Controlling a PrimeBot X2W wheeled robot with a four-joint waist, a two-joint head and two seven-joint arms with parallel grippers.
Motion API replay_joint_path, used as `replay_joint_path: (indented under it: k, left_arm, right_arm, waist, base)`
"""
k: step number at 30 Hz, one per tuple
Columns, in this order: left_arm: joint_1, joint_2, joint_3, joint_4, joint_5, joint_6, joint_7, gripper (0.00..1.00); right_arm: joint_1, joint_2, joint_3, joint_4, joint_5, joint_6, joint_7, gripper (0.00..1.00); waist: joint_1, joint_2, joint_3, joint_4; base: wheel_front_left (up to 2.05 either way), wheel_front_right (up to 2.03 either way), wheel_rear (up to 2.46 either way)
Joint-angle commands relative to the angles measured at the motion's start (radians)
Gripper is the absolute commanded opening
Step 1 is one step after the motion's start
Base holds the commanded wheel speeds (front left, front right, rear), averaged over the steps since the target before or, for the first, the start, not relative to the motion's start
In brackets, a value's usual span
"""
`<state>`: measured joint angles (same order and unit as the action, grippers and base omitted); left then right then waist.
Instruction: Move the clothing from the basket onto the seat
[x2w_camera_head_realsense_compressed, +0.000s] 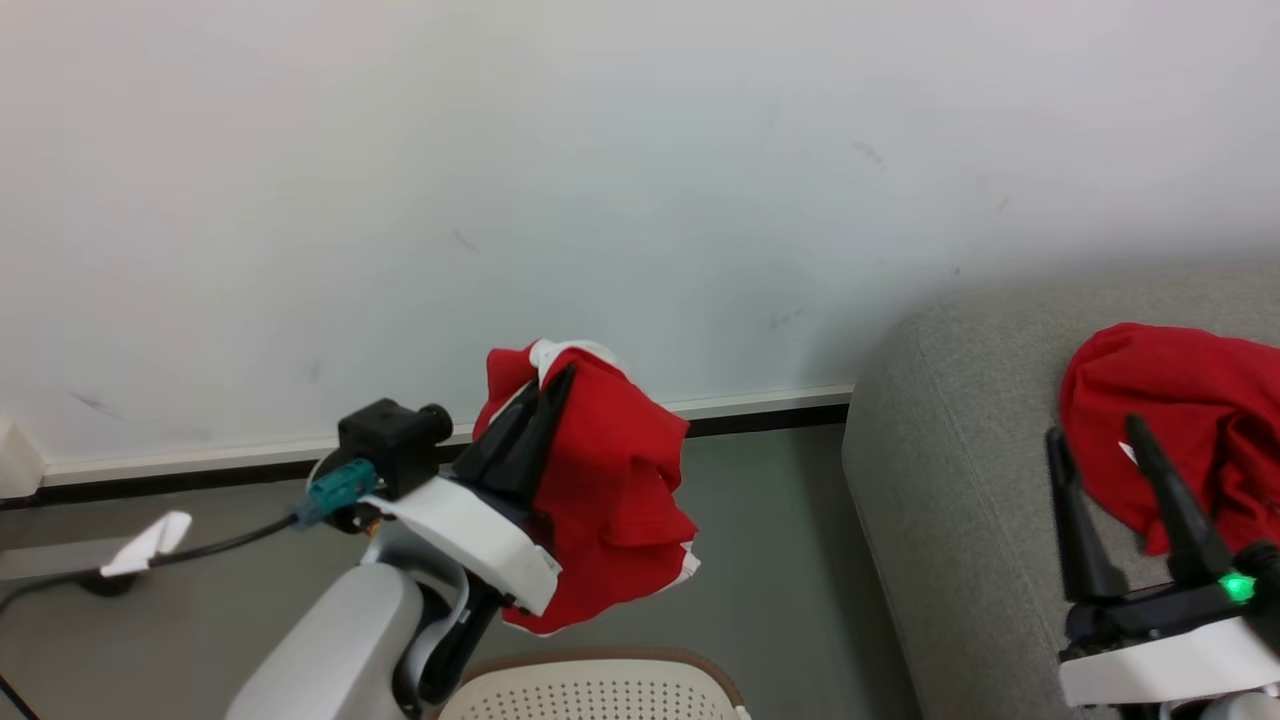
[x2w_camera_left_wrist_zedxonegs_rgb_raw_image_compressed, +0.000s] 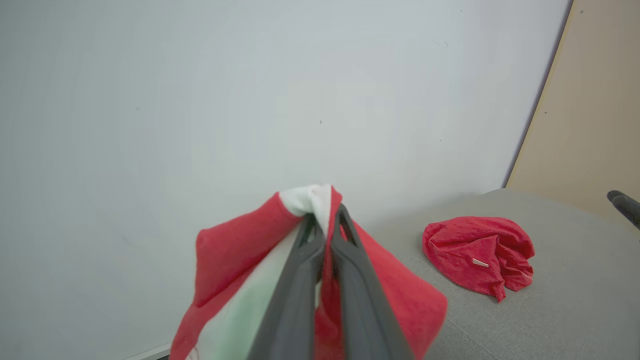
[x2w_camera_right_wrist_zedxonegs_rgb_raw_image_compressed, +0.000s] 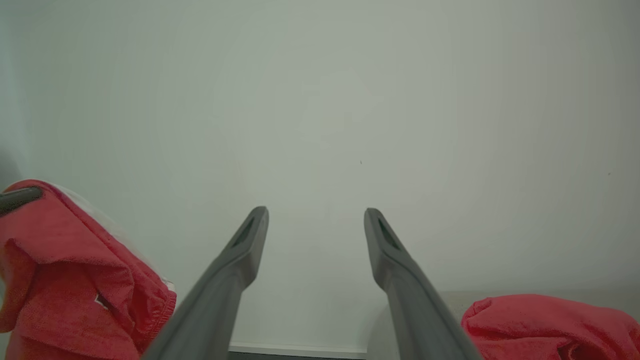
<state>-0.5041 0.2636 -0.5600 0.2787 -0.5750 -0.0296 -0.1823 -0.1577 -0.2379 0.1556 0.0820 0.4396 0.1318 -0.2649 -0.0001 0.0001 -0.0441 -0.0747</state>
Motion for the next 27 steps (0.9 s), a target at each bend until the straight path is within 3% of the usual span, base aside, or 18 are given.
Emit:
replay_joint_path:
  k: [1, 8, 13, 21, 27]
  left_arm:
    - [-0.004, 0.010, 0.004, -0.014, -0.001, 0.004, 0.007, 0.00]
    - [0.021, 0.055, 0.023, -0.147, -0.007, 0.050, 0.063, 0.00]
    - [0.029, 0.060, 0.021, -0.184, -0.008, 0.062, 0.077, 0.00]
    - [-0.002, 0.041, -0.014, -0.195, 0.010, 0.049, 0.086, 0.00]
    - [-0.014, 0.016, -0.047, -0.199, 0.012, 0.035, 0.089, 0.00]
  right_arm:
    - [0.012, 0.003, 0.009, 0.001, 0.009, -0.002, 0.001, 1.00]
    - [-0.022, -0.005, 0.133, 0.008, 0.025, -0.002, 0.001, 1.00]
    - [-0.045, -0.007, 0.280, 0.039, 0.039, -0.002, 0.001, 1.00]
    - [-0.113, 0.002, 0.498, 0.164, 0.058, -0.002, 0.001, 1.00]
    - [-0.173, 0.034, 0.578, 0.284, 0.055, -0.002, 0.001, 1.00]
  waist:
    - [0.0001, -0.0001, 0.002, -0.001]
    - [0.0001, -0.0001, 0.015, -0.015]
    - [0.0001, -0.0001, 0.020, -0.013]
    - [0.0001, -0.0001, 0.012, 0.029]
    - [0.0001, -0.0001, 0.004, 0.073]
  base:
    - [0.00, 0.00, 0.00]
    - [0.00, 0.00, 0.00]
    - [0.00, 0.00, 0.00]
    - [0.00, 0.00, 0.00]
    - [0.00, 0.00, 0.00]
